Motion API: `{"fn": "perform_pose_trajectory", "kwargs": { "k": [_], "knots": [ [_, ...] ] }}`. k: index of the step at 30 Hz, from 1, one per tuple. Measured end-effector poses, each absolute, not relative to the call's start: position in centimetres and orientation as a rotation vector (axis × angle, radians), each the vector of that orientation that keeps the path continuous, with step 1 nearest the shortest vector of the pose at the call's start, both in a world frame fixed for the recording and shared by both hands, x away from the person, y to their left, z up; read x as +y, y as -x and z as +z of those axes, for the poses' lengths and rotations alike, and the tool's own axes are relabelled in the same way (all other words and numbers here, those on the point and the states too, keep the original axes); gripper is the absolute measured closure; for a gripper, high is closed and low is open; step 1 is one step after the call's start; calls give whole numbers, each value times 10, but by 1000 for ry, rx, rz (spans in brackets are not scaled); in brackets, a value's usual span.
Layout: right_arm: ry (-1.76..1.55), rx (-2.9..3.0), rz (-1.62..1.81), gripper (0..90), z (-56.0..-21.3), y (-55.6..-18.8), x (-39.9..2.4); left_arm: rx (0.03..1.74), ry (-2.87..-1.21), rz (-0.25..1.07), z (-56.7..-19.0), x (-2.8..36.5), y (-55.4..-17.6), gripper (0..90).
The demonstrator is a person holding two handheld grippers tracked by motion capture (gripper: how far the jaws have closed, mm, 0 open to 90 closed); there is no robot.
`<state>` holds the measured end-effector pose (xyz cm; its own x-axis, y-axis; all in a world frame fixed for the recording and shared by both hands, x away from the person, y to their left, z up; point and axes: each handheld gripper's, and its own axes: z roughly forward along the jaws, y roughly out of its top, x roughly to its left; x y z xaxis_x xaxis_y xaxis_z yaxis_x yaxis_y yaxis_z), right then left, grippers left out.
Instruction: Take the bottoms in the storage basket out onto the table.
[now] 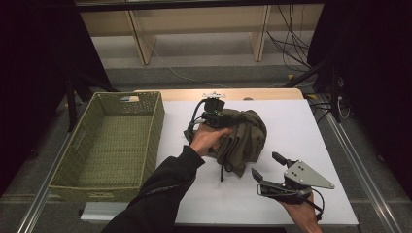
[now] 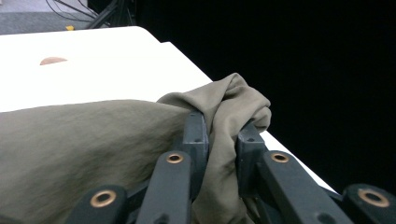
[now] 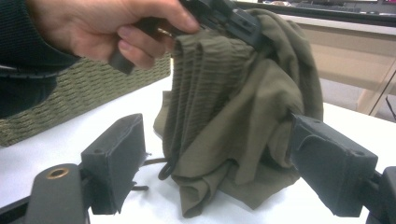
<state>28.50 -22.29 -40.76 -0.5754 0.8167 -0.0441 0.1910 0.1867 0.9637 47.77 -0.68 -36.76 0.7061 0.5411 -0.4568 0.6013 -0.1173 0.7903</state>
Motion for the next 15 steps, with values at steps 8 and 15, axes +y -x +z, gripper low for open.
{"fn": "perform_pose_trajectory", "kwargs": {
  "k": [8,15],
  "knots": [
    [-946,1891,1415,199,-407,-285,-224,892,-1818,-77,-369,-19,-478,596],
    [-944,1892,1415,199,-408,-285,-224,857,-1803,-78,-361,-18,-474,361]
  ]
}}
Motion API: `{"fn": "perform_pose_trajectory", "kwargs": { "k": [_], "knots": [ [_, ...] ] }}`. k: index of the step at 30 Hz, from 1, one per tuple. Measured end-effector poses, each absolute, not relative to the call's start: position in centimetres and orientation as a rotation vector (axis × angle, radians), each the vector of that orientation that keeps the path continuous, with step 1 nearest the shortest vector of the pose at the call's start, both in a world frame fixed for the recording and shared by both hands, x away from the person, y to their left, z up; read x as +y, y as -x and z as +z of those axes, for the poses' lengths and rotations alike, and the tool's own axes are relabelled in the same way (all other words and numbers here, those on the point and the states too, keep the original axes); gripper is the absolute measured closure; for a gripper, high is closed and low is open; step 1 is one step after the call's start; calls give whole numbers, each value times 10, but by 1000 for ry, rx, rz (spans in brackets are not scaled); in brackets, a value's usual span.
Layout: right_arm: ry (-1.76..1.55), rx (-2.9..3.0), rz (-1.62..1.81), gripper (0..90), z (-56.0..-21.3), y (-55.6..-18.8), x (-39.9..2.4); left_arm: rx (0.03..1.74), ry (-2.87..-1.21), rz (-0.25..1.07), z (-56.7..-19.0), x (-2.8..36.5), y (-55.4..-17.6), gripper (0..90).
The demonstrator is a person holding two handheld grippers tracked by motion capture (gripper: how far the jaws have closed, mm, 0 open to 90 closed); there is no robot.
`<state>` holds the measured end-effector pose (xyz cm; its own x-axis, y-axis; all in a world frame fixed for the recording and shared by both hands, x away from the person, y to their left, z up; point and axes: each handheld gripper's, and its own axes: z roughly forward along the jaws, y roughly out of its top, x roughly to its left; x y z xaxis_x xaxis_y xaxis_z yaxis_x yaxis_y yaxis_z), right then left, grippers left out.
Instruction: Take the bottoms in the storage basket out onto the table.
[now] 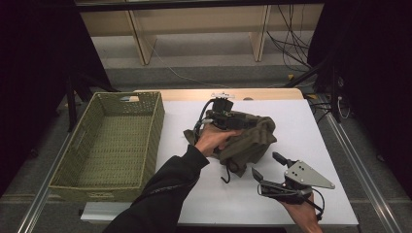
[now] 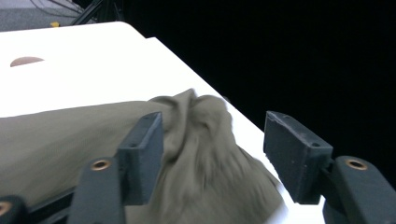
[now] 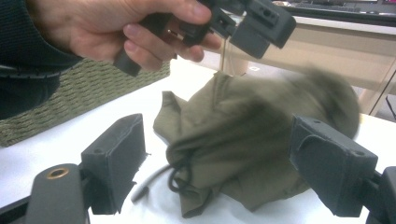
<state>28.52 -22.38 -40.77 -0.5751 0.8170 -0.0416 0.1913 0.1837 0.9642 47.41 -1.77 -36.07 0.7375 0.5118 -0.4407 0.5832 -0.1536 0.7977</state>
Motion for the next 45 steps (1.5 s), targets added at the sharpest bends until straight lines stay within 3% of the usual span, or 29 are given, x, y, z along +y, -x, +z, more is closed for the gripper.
{"fn": "perform_pose_trajectory", "kwargs": {
  "k": [13,29,45],
  "knots": [
    [-945,1897,1407,199,-408,-285,-223,842,-1768,-40,-350,12,-466,163],
    [-947,1893,1404,199,-409,-286,-223,765,-1705,100,-347,77,-430,150],
    [-946,1896,1409,199,-409,-285,-222,766,-1670,232,-343,109,-414,151]
  ]
}}
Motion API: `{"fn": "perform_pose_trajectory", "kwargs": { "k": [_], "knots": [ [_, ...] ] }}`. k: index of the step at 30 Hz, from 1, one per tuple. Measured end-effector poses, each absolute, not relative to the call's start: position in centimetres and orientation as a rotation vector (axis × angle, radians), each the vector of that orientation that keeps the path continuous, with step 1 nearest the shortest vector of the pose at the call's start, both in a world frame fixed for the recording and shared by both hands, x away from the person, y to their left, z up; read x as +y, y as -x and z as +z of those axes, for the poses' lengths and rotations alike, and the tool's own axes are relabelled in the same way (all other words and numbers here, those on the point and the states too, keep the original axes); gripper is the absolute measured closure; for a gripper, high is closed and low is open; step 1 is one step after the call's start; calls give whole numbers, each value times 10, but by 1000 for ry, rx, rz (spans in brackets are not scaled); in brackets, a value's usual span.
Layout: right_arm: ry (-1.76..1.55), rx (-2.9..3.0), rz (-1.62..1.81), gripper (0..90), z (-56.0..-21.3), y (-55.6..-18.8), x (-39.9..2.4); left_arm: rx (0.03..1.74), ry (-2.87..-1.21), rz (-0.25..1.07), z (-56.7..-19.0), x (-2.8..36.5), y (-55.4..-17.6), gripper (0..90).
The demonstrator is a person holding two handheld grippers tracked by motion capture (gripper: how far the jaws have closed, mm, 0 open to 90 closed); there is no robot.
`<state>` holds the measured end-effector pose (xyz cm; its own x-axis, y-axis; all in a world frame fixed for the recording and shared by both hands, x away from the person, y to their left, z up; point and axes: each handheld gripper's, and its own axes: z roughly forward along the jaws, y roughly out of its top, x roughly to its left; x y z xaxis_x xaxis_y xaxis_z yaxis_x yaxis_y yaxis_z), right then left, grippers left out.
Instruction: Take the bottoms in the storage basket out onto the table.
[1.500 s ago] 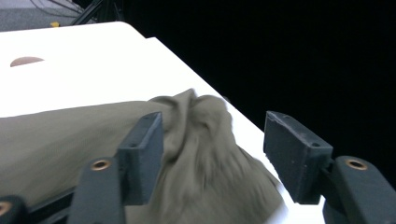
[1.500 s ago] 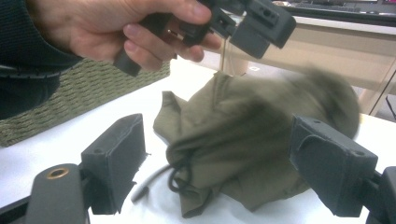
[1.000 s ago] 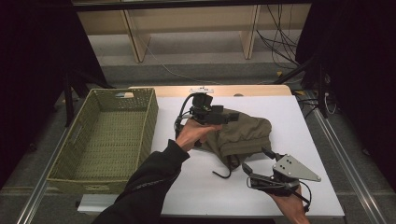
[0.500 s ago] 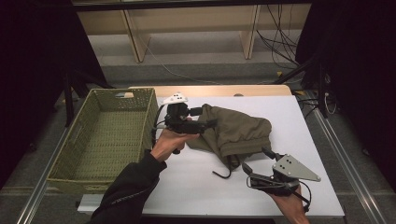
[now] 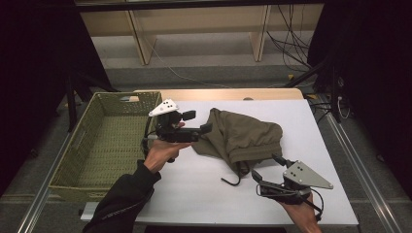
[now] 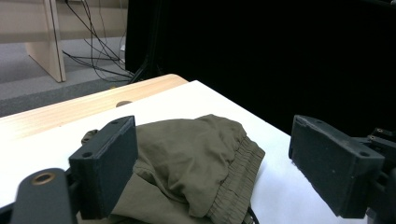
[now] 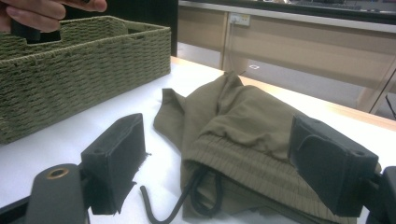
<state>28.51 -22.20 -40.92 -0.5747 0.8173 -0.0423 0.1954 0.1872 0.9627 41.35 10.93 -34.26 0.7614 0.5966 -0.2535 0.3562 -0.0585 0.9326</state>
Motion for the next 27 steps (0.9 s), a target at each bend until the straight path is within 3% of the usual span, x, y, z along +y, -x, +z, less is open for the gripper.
{"fn": "perform_pose_trajectory", "kwargs": {
  "k": [27],
  "knots": [
    [-954,1893,1419,199,-410,-286,-225,839,-1633,303,-343,155,-407,142]
  ]
}}
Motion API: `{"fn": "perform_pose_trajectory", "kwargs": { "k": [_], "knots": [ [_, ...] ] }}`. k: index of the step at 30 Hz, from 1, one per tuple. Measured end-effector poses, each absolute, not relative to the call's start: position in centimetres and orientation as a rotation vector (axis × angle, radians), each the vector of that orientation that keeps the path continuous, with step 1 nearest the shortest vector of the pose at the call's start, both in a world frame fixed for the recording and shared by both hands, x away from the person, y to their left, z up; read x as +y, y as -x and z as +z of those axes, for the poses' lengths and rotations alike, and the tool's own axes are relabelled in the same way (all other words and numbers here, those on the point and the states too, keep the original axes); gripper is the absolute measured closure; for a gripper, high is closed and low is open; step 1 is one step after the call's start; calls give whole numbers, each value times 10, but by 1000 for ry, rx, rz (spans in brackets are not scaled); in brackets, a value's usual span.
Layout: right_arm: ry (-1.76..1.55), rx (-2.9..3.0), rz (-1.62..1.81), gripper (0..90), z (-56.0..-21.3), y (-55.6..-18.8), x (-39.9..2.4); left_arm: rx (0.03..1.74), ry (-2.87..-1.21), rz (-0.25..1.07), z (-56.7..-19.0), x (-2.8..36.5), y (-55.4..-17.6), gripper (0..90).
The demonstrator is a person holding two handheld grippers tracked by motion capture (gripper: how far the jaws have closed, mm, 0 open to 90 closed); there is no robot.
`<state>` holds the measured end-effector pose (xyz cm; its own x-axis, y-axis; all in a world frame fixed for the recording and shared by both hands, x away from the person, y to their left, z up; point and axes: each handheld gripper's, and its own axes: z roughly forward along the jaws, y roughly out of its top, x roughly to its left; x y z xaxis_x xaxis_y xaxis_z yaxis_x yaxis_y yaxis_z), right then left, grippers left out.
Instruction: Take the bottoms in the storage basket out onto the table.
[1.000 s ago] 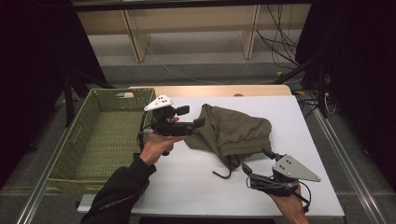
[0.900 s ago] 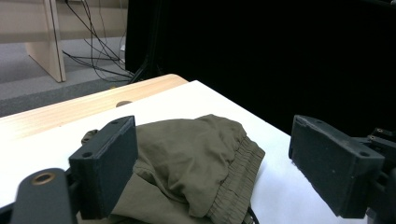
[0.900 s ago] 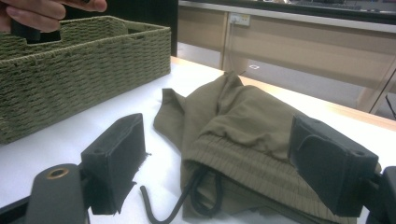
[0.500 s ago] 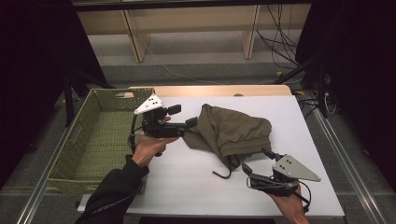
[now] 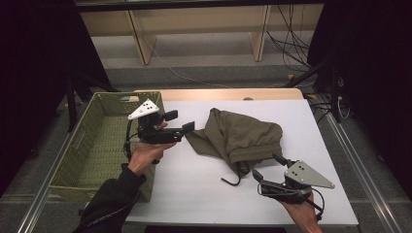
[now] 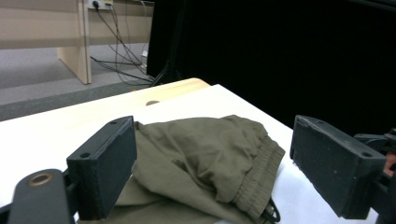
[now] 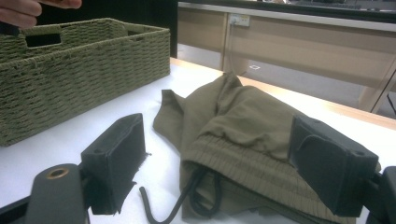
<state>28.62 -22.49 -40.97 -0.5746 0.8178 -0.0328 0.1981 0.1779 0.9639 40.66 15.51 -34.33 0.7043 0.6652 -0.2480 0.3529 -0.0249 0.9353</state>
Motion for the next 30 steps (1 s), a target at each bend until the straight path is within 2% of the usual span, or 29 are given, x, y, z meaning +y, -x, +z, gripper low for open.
{"fn": "perform_pose_trajectory", "kwargs": {
  "k": [30],
  "knots": [
    [-953,1905,1419,198,-411,-288,-224,1090,-1637,458,-354,233,-410,137]
  ]
}}
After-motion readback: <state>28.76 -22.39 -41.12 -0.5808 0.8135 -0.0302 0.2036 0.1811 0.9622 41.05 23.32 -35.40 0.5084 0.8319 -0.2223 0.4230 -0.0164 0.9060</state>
